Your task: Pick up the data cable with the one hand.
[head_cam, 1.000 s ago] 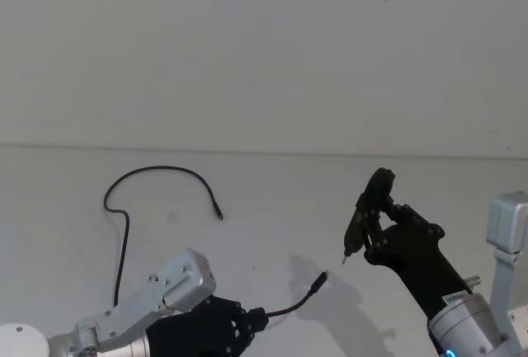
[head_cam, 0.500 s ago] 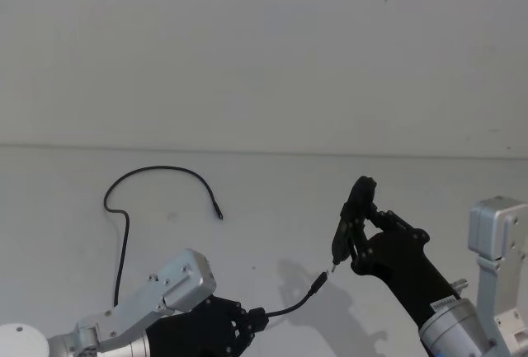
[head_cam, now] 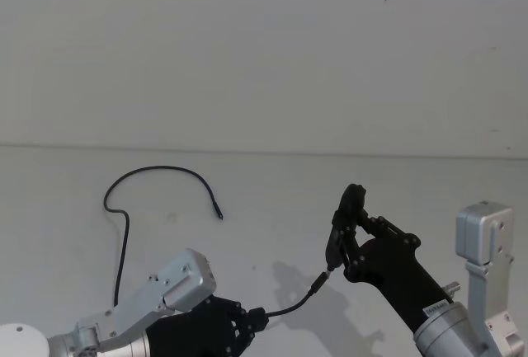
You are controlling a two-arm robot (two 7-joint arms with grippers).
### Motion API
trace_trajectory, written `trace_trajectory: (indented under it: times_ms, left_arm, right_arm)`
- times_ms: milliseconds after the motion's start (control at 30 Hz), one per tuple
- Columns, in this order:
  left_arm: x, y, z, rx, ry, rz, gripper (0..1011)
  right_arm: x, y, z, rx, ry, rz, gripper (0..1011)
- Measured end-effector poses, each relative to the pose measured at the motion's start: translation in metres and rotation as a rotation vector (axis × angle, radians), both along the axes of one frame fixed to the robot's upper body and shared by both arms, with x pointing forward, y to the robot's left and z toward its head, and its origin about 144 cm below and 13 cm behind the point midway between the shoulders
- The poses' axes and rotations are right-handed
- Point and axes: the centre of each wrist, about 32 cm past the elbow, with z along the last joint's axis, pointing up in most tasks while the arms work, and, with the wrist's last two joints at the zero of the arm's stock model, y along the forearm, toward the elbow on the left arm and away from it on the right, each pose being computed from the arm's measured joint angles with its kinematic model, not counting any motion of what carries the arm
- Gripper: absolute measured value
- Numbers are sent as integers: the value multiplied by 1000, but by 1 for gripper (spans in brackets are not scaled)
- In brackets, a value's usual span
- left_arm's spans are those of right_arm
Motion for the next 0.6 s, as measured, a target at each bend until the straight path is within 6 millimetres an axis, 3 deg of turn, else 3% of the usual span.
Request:
trace_trajectory:
  times_ms: [600]
  left_arm:
    - [0,0,0,0,0,0,54]
  right_arm:
    - [-1,-1,-1,-9,-44,5,269]
